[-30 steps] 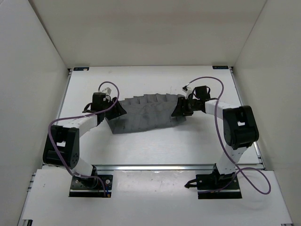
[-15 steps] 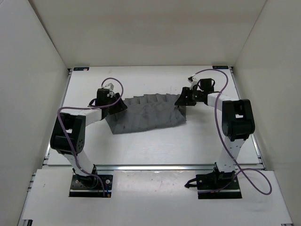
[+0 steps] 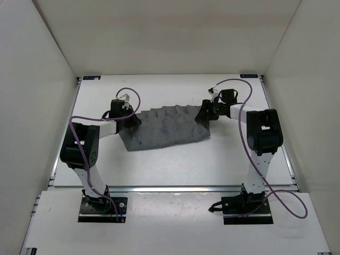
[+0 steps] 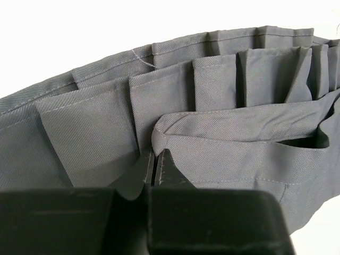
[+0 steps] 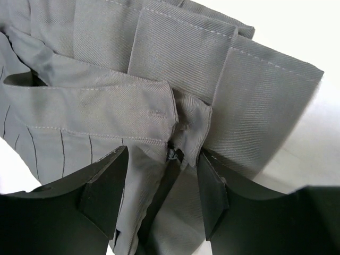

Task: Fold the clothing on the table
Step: Fold the skirt

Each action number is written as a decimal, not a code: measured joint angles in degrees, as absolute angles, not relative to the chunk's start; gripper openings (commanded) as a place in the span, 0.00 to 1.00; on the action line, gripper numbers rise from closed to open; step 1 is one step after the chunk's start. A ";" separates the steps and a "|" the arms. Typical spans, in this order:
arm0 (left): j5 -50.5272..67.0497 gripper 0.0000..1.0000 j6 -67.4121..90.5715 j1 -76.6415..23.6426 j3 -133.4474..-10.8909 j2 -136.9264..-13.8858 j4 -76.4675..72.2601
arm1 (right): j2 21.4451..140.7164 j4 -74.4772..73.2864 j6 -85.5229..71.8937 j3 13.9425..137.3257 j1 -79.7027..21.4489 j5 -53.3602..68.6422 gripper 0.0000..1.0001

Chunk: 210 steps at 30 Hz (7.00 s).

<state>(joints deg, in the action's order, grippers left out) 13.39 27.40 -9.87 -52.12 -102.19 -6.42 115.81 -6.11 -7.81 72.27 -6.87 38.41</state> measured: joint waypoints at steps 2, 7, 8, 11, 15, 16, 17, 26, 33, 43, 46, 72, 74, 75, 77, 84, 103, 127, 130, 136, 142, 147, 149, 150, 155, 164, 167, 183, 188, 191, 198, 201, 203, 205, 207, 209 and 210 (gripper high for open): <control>13.52 0.00 27.40 -9.87 -52.12 -102.21 -6.48 | 114.85 -5.15 -8.19 70.78 -6.70 37.95 0.51; 13.96 0.00 27.40 -9.87 -52.12 -102.21 -6.57 | 114.56 -5.13 -8.54 70.59 -5.74 37.80 0.48; 14.02 0.00 27.40 -9.87 -52.12 -102.21 -6.59 | 114.72 -5.15 -8.56 70.91 -5.54 38.17 0.47; 14.35 0.00 27.42 -9.85 -52.12 -102.26 -6.70 | 116.20 -5.56 -8.47 73.49 -5.56 39.48 0.48; 14.63 0.00 27.42 -9.87 -52.12 -102.45 -6.92 | 119.07 -6.28 -8.01 77.38 -6.35 39.97 0.44; 14.72 0.00 27.42 -9.87 -52.12 -102.56 -6.98 | 119.63 -6.59 -7.84 78.02 -6.72 40.03 0.42; 14.83 0.00 27.42 -9.85 -52.12 -102.65 -7.03 | 120.29 -7.05 -7.57 78.87 -7.14 40.12 0.38; 15.88 0.00 27.46 -9.04 -52.01 -102.04 -7.03 | 122.93 -10.35 -5.98 83.05 -8.95 40.84 0.00; 15.68 0.00 27.42 -8.71 -49.91 -88.86 -2.50 | 106.48 -12.86 -5.50 72.14 -8.95 38.13 0.00; 15.99 0.00 27.68 -9.37 -48.38 -60.49 3.40 | 70.85 -12.91 -4.80 61.28 -8.56 37.21 0.00; 16.10 0.00 27.94 -9.61 -46.39 -53.67 5.69 | 63.68 -13.37 -5.30 57.84 -9.02 37.47 0.00; 16.91 0.00 29.02 -9.43 -41.17 -70.28 0.30 | 79.18 -10.02 -9.72 53.15 -4.84 38.85 0.00; 16.86 0.00 28.84 -9.37 -41.60 -73.49 -1.28 | 82.30 -8.51 -10.04 53.80 -5.08 38.15 0.00; 16.84 0.00 28.71 -9.30 -41.89 -75.00 -2.02 | 83.64 -7.92 -10.11 54.06 -5.21 37.76 0.00; 16.82 0.00 28.49 -9.02 -42.59 -78.19 -3.51 | 86.91 -6.59 -10.48 54.81 -5.45 37.06 0.00; 16.91 0.43 27.77 -8.60 -47.88 -89.89 -5.72 | 95.77 -6.85 -11.35 58.33 -6.79 31.86 0.32; 7.35 0.66 31.64 -11.25 -35.03 -69.17 5.80 | 66.22 -22.33 -26.48 41.17 -12.08 10.94 0.69; -0.25 0.33 42.68 -12.82 -18.15 -57.17 5.58 | 59.27 -7.46 -42.65 18.74 -14.94 17.19 0.46; -0.38 0.15 42.44 -12.82 -17.76 -58.52 4.64 | 62.17 -4.49 -43.16 18.74 -15.42 19.22 0.36; -0.34 0.00 41.60 -12.84 -16.99 -61.67 3.70 | 68.07 0.03 -41.45 18.81 -14.63 23.77 0.00; 0.49 0.00 41.39 -15.35 -18.50 -64.31 2.81 | 67.44 -6.11 -35.86 24.43 -6.17 26.39 0.00; 2.61 0.00 43.20 -22.79 -20.73 -69.08 -0.30 | 63.09 -12.84 -29.67 33.71 -0.34 26.72 0.00; 3.40 0.00 44.23 -24.84 -21.52 -71.40 -2.15 | 63.83 -16.19 -26.59 39.51 -0.69 27.62 0.00; 3.64 0.00 44.66 -25.61 -21.98 -72.58 -2.83 | 64.97 -17.85 -25.41 42.68 -1.45 28.27 0.00; 3.99 0.00 46.24 -27.22 -23.49 -76.75 -6.46 | 72.82 -21.71 -21.30 57.39 -10.55 29.36 0.00; 3.79 0.00 47.24 -24.97 -23.11 -77.80 -9.61 | 90.61 -23.77 -18.46 76.34 -29.67 30.98 0.00; 3.62 0.00 47.66 -24.73 -22.15 -76.90 -10.33 | 95.81 -23.81 -18.46 79.50 -33.85 31.51 0.00; 5.02 0.35 47.70 -21.91 -19.18 -75.42 -13.30 | 119.00 -25.28 -17.80 94.37 -43.68 35.18 0.03; 7.99 0.53 48.23 -18.68 -19.11 -72.95 -12.03 | 121.23 -29.34 -16.34 97.69 -44.38 37.56 0.43; 8.43 0.56 48.34 -16.71 -19.11 -69.36 -9.87 | 119.72 -30.26 -14.83 98.70 -45.15 39.07 0.57; 6.33 0.55 50.00 -15.18 -18.22 -54.06 -5.39 | 101.89 -24.34 -15.62 86.72 -45.43 39.42 0.57; 4.40 0.54 50.83 -14.06 -16.67 -46.76 -2.98 | 94.65 -20.12 -17.23 80.27 -42.13 38.94 0.30; 3.27 0.53 51.20 -13.54 -16.19 -43.88 -1.17 | 93.58 -17.37 -18.41 77.80 -39.55 38.85 0.04; 2.35 0.53 51.55 -13.23 -16.03 -42.26 0.14 | 95.94 -15.40 -19.33 77.32 -37.52 38.63 0.03; 2.02 0.52 51.75 -13.21 -15.88 -41.01 1.30 | 100.64 -13.23 -19.84 77.56 -36.67 38.68 0.00; 1.87 0.53 51.77 -13.19 -15.84 -40.25 2.24 | 105.75 -12.03 -20.49 78.08 -37.10 39.09 0.00; 1.83 0.53 51.77 -13.17 -15.79 -39.81 2.76 | 108.12 -11.66 -20.82 78.52 -37.63 39.29 0.00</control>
